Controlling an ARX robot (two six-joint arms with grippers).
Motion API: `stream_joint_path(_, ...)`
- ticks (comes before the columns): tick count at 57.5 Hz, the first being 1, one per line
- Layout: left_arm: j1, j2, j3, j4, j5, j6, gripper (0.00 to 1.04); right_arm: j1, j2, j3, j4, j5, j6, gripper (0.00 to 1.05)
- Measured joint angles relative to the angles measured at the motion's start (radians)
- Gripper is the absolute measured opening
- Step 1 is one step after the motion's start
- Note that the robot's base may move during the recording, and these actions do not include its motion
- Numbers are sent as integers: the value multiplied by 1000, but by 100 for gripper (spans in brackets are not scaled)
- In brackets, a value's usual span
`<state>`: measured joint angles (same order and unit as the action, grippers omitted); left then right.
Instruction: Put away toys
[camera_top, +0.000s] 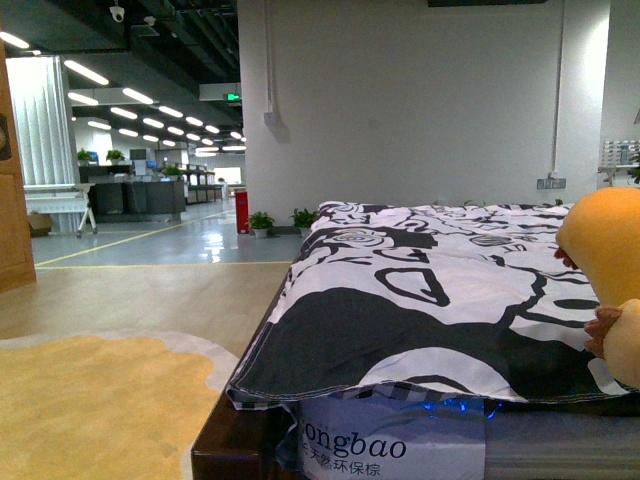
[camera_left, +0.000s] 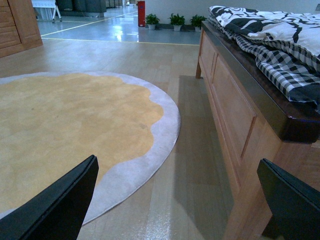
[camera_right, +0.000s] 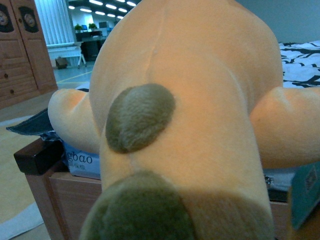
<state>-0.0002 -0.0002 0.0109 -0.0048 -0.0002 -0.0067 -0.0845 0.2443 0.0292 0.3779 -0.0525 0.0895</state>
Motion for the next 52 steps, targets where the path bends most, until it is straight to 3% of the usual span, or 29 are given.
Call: stream_joint_path(52,0,0,0,0,3,0,99,0,3,0,0,1,0,17)
